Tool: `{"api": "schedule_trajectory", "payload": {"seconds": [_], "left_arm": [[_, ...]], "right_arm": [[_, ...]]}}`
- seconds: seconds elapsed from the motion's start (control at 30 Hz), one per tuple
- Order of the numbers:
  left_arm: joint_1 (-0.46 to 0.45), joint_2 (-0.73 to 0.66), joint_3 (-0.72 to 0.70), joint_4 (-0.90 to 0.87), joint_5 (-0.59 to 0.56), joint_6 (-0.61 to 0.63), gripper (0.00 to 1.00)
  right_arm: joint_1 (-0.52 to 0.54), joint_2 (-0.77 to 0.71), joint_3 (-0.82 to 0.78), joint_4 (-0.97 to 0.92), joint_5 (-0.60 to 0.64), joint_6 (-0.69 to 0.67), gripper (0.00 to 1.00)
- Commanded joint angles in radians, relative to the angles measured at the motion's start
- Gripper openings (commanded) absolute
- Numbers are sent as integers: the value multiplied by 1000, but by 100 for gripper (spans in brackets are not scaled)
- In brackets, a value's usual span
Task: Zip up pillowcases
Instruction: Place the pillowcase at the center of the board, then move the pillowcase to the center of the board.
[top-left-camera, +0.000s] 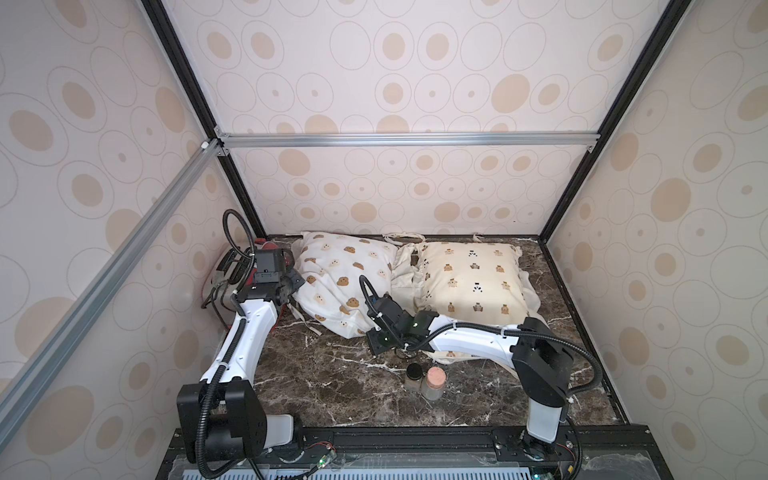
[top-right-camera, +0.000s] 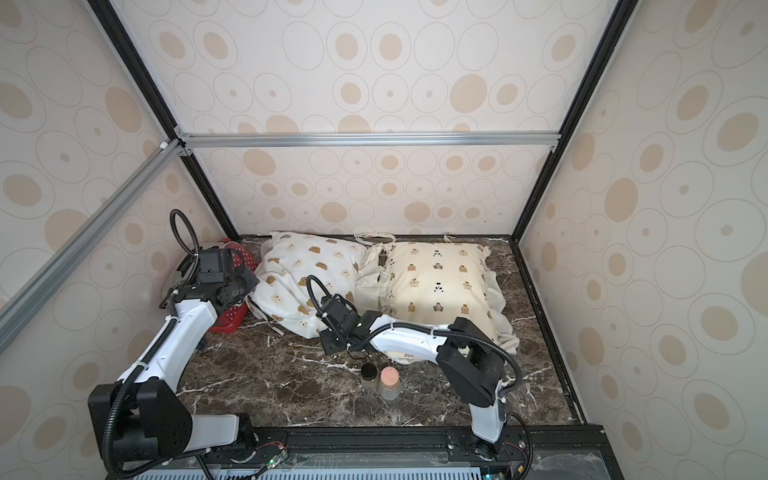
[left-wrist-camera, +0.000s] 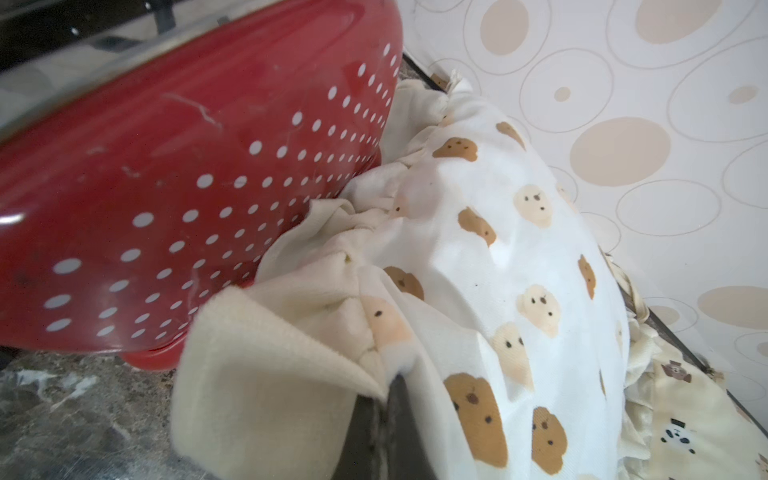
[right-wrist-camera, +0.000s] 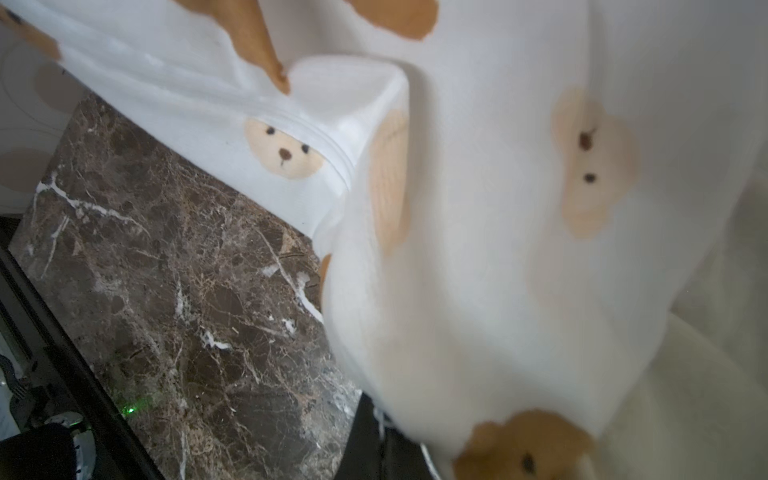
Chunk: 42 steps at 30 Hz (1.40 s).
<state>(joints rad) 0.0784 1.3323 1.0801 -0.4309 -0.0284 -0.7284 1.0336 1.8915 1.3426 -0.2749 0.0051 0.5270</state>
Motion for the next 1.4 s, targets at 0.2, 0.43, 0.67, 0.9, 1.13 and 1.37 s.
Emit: {"api": "schedule_trajectory", "payload": {"seconds": [0.2,0.43,0.67,0.9,1.13,1.37], "left_arm": [[7,-36,-51,-25,-12,-46,25],[6,-136,-84,-64,30,-25,62],[-81,-206,-98,-85,149,-31,68],[-437,-169,-131,38,89,-149,67],[-753,47,-84,267,50,-227,66],[-890,119,-128,447,13,-318,61]], "right_arm": [[5,-17,3,34,-19,13,20],[-4,-203,-94,28,10,25,48],[-41,-391,-176,-18,41,74,65],[-125,-601,-306,-52,38,136,75],[-147,-737,-299,-219,96,170,82],[-149,-832,-292,-252,130,204,88]]}}
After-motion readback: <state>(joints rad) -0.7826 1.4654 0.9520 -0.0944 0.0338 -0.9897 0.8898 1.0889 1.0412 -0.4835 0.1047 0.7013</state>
